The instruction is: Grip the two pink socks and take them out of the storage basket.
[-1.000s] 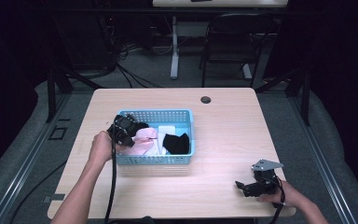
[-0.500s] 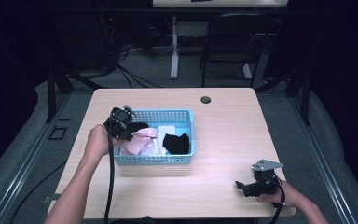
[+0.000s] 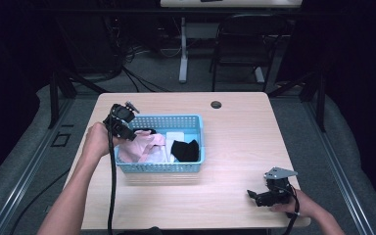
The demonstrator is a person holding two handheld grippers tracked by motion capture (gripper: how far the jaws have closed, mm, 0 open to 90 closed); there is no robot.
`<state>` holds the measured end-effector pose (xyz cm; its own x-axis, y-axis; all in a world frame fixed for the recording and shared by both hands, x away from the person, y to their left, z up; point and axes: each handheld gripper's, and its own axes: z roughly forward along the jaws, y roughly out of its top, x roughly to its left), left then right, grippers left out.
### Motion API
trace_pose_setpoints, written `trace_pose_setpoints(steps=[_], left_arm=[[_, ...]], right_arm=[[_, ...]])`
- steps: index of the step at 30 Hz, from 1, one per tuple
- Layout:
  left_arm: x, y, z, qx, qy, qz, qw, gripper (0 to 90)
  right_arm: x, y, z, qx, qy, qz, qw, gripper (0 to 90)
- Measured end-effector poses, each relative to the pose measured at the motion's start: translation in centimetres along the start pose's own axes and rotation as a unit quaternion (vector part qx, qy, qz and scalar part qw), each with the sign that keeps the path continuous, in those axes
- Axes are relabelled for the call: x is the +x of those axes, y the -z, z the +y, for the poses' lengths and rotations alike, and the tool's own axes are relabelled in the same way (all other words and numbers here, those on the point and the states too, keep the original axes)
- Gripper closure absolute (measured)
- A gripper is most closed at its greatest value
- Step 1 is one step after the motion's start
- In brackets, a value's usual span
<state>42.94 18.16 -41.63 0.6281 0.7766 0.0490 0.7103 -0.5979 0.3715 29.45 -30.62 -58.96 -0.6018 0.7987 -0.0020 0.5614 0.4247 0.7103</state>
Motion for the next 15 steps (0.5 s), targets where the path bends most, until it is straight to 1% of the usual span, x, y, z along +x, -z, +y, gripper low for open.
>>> trace_pose_setpoints(steps=[1,2,3,15], left_arm=[[0.0,0.3,0.1,-0.004,0.002,0.001,1.0000,85.7],[0.0,0.5,0.2,-0.003,0.000,0.002,1.0000,85.7],[0.1,0.8,0.3,-0.007,0.000,0.003,1.0000,85.7],[0.0,3.9,1.9,-0.024,-0.008,0.013,0.9996,85.7]], right_arm=[[0.0,0.0,0.0,0.000,0.000,0.001,1.0000,0.0],[0.0,0.0,0.0,0.000,0.000,0.001,1.0000,0.0],[0.0,0.0,0.0,0.001,0.000,0.001,1.0000,0.0],[0.0,0.0,0.0,0.000,0.000,0.001,1.0000,0.0]])
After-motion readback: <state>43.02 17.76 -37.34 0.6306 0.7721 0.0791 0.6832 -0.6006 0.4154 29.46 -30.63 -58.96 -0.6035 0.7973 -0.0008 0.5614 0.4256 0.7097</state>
